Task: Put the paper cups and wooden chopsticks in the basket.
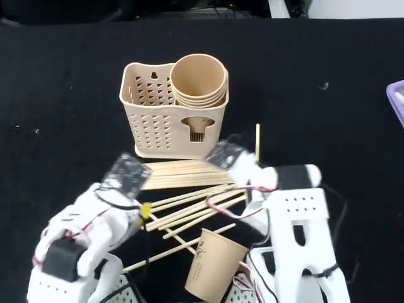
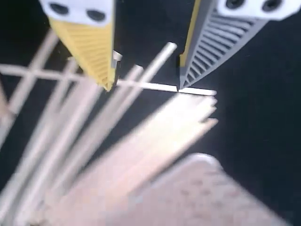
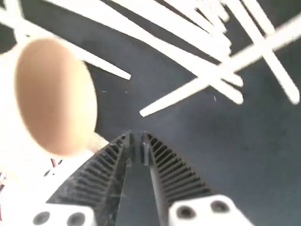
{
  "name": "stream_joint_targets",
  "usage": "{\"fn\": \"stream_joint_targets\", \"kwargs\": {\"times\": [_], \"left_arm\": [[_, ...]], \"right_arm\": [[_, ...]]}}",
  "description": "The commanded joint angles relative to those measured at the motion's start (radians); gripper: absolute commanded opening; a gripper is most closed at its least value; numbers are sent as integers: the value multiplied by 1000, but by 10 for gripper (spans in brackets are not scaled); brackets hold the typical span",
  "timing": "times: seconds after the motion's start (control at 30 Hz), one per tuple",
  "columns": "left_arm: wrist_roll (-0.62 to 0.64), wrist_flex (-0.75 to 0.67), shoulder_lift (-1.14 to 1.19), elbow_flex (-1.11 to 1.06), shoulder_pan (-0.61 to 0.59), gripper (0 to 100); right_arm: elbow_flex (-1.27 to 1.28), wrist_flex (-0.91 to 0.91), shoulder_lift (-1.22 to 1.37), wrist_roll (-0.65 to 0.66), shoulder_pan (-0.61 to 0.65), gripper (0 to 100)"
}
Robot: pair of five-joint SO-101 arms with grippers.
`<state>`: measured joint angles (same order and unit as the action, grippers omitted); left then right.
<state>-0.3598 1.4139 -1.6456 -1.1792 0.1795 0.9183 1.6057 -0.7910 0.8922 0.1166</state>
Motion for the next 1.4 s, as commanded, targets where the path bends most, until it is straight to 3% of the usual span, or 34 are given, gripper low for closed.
{"fn": "stream_joint_targets", "kwargs": {"times": [0.0,0.13,0.37,0.67,0.9,1.2,1.37], "left_arm": [[-5,-26,-32,15,-177,223],[89,-86,34,4,-254,223],[278,-183,163,7,-266,223],[325,-218,176,5,-461,223],[365,-218,176,5,-490,223],[365,-218,176,5,-493,223],[365,-218,176,5,-495,223]], "right_arm": [[-24,64,-25,101,123,47],[-84,137,-25,155,210,47],[-97,153,-25,167,445,48],[-88,54,-24,43,525,47],[53,-104,-24,-21,542,47],[-94,46,-25,-89,738,47],[-194,133,-25,-181,953,47]]}}
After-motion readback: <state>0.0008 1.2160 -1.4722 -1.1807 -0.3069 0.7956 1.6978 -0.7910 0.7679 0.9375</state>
